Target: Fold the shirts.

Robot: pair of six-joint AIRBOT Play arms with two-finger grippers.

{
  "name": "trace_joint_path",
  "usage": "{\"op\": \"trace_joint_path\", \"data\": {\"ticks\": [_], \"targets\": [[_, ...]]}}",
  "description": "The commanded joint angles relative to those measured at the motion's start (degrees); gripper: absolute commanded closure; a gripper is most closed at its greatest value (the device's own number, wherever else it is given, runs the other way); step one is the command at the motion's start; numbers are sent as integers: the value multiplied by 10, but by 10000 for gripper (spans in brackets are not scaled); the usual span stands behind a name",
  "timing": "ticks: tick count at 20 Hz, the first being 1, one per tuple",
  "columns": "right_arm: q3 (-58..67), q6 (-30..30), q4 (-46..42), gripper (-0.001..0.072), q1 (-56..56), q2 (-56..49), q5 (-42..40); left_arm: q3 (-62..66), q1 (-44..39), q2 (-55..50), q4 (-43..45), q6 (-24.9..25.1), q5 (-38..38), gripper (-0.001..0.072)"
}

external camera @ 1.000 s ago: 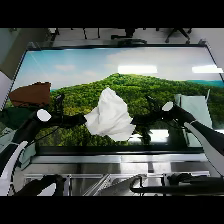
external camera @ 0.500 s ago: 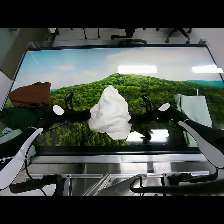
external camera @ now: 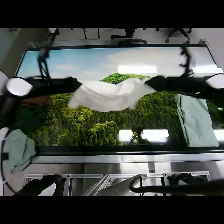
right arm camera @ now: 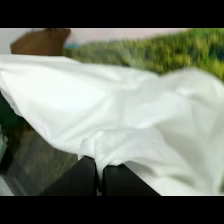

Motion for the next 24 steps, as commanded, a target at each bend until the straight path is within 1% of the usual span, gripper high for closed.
{"op": "trace_joint_path", "data": {"ticks": [1, 4, 6, 8, 11, 15, 18, 21, 22, 23, 24], "targets": [[100, -12, 3, 690, -19, 98, 20, 104, -16, 92, 5, 2, -65, 690], [122, -24, 3, 690, -19, 156, 19, 152, -58, 147, 5, 2, -105, 690], [122, -24, 3, 690, -19, 178, 23, 157, -79, 176, 6, 2, -107, 690], [121, -23, -17, 690, -19, 181, 36, 151, -88, 188, 39, 1, -108, 690], [102, 2, -72, 690, -19, 153, 64, 95, -86, 178, 80, -11, -108, 689], [18, 17, -128, 690, -19, 89, 72, 0, -86, 85, 79, -5, -106, 689], [-66, 10, -134, 690, -19, 23, 64, -61, -86, -21, 79, 21, -97, 688], [-108, 11, -186, 690, -19, -54, 33, -85, -83, -133, 78, 24, -83, 681], [-108, 11, -198, 690, -19, -79, 26, -76, -76, -166, 78, 23, -90, 498], [-108, 11, -203, 690, -21, -100, 16, -64, -68, -191, 74, 21, -104, 126], [-108, 11, -202, 690, -26, -115, 10, -45, -56, -212, 69, 10, -128, 8]]}}
